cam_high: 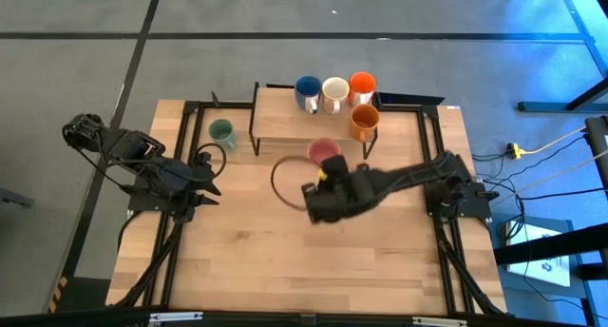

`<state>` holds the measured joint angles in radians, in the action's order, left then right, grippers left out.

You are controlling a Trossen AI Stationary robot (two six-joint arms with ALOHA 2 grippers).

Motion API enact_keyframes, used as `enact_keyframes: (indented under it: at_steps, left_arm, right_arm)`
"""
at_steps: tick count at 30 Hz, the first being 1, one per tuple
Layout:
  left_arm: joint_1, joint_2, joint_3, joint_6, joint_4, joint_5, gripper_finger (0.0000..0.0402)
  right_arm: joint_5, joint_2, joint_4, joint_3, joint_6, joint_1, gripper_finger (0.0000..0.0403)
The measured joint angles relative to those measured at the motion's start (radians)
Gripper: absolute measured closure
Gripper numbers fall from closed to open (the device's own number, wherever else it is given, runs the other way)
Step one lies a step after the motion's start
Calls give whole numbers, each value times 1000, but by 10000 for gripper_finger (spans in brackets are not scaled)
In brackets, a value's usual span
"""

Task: Place coffee mugs
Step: Put the pink mug on the shelf

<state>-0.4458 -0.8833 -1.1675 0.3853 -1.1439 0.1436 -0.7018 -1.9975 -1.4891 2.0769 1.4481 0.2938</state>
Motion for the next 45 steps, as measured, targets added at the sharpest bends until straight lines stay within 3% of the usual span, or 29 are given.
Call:
enact_keyframes:
  at_steps: [12,20,30,45]
  left_arm:
    - [0,0,0,6,0,9,288]
    - [0,0,0,1,0,31,288]
    - [0,0,0,-2,0,31,288]
    - [0,0,0,-3,0,62,288]
  right_arm:
    - [144,65,90,0,-249,-189,378]
    - [121,66,99,-6,-247,-258,378]
    - [120,63,150,-146,-167,-290,372]
    - [64,64,155,-158,-147,-337,375]
